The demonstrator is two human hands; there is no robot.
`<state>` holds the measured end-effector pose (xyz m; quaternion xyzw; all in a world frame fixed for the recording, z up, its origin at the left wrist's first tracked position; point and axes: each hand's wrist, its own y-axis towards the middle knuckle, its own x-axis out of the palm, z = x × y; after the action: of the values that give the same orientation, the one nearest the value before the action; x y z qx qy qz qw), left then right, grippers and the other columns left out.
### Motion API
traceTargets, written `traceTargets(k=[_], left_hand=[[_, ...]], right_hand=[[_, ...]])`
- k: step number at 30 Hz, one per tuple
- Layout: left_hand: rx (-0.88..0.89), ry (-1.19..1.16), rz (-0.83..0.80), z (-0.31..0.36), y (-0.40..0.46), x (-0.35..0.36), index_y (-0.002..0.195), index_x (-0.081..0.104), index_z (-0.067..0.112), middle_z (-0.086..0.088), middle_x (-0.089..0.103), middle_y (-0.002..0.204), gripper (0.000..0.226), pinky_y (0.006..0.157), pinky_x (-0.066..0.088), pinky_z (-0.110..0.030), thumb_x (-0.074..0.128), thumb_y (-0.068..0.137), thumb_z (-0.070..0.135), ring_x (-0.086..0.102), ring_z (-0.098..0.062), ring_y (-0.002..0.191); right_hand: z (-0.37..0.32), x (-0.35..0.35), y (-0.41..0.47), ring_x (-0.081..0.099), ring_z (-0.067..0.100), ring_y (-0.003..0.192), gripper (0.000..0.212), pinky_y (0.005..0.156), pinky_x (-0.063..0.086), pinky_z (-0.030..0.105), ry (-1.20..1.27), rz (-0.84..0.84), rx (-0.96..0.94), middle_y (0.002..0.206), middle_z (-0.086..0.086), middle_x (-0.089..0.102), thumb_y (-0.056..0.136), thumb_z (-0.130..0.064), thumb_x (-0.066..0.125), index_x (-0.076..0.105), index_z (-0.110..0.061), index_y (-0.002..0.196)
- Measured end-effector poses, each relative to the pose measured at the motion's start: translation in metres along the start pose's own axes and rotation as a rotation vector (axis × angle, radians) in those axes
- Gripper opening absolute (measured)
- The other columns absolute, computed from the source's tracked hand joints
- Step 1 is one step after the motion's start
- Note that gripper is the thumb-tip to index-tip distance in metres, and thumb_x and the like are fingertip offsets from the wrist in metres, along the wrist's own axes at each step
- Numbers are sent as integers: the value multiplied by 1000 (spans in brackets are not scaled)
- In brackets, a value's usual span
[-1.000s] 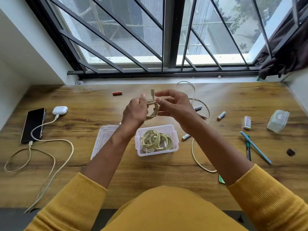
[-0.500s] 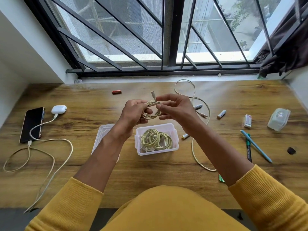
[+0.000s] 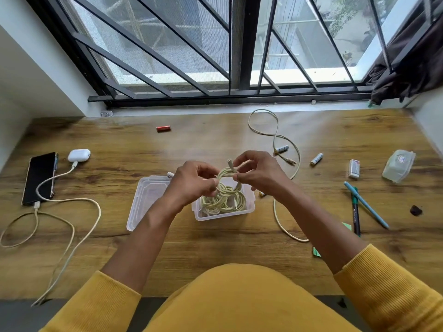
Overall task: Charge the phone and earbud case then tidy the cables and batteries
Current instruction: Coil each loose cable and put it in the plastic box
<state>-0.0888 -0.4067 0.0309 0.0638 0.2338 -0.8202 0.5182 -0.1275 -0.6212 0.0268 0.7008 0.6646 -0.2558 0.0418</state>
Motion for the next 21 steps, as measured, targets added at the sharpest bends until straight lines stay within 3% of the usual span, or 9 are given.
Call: traceTargets(k=[6, 8, 11, 13, 16, 19, 21], left_hand=[[38, 235, 101, -20, -5, 22, 94, 84, 16, 3, 80, 77, 13, 73, 67, -43, 87, 82, 12, 78, -13, 71], [62, 299, 151, -20, -7, 28, 88, 85, 20, 7, 78, 74, 9, 73, 66, -39, 88, 80, 16, 76, -8, 69], [58, 338, 176, -17, -11, 34, 83, 84, 22, 9, 77, 71, 7, 70, 64, -33, 90, 79, 21, 73, -4, 66], [80, 367, 186, -16, -12, 38, 87, 83, 23, 10, 76, 71, 13, 70, 62, -29, 92, 78, 23, 72, -2, 67], [111, 388, 213, -14, -13, 43, 106, 74, 26, 11, 73, 74, 35, 74, 57, -25, 91, 77, 20, 68, 0, 69], [151, 436, 196, -14, -13, 45, 114, 74, 27, 10, 74, 78, 40, 79, 59, -30, 89, 78, 19, 67, -5, 69], [178, 473, 191, -14, -12, 47, 114, 76, 27, 7, 77, 83, 39, 81, 61, -32, 88, 78, 18, 71, -9, 73]], right_hand=[[10, 6, -5, 69, 5, 77, 19, 64, 49, 20, -257, -6, -58, 89, -7, 76, 82, -16, 83, 81, -25, 98], [12, 11, -7, 66, 6, 79, 18, 69, 50, 24, -343, 24, -112, 93, -10, 74, 85, -18, 79, 81, -28, 100], [16, 19, -6, 61, 16, 99, 19, 80, 48, 32, -613, 82, -223, 105, -5, 72, 92, -26, 75, 80, -27, 111], [18, 23, -7, 59, 21, 107, 23, 85, 52, 39, -685, 95, -247, 108, -4, 74, 95, -26, 71, 76, -27, 118], [21, 28, -11, 62, 20, 100, 22, 78, 55, 40, -699, 160, -272, 99, -3, 74, 97, -25, 68, 69, -31, 118], [23, 28, -13, 62, 19, 93, 13, 69, 54, 37, -737, 216, -327, 92, -1, 74, 99, -32, 67, 76, -29, 109], [24, 30, -14, 58, 17, 93, 22, 66, 52, 34, -806, 194, -389, 93, -4, 75, 102, -39, 63, 81, -28, 108]])
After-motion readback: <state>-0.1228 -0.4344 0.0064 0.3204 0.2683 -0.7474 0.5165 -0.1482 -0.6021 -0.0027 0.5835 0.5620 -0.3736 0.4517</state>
